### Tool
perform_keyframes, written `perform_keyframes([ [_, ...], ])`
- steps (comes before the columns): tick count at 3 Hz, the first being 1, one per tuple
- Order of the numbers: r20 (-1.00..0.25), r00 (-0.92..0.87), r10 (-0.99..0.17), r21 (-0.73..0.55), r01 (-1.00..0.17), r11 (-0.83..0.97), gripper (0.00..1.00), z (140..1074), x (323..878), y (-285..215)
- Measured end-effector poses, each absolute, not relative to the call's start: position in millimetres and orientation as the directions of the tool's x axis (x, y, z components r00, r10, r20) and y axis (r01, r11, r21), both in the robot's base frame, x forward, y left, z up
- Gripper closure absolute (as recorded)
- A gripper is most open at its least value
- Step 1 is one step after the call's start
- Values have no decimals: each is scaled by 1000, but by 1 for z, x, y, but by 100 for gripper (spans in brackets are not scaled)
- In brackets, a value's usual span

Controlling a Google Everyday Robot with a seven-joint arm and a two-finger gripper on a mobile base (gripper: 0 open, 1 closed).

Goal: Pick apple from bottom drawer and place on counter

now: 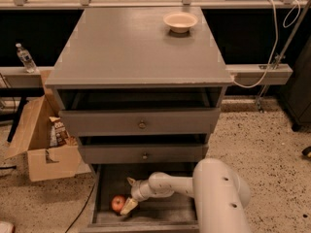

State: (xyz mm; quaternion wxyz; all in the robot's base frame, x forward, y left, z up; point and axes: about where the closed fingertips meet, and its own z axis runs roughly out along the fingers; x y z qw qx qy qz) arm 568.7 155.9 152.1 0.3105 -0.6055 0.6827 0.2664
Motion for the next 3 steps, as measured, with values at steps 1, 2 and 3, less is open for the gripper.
perform_keyframes([
  [1, -764, -61, -642, -8, -995, 103, 0, 154, 563, 164],
  [2, -777, -41, -628, -1, -998, 67, 0, 155, 557, 176],
  [3, -777, -33, -628, 11, -999, 40, 0, 152, 551, 184],
])
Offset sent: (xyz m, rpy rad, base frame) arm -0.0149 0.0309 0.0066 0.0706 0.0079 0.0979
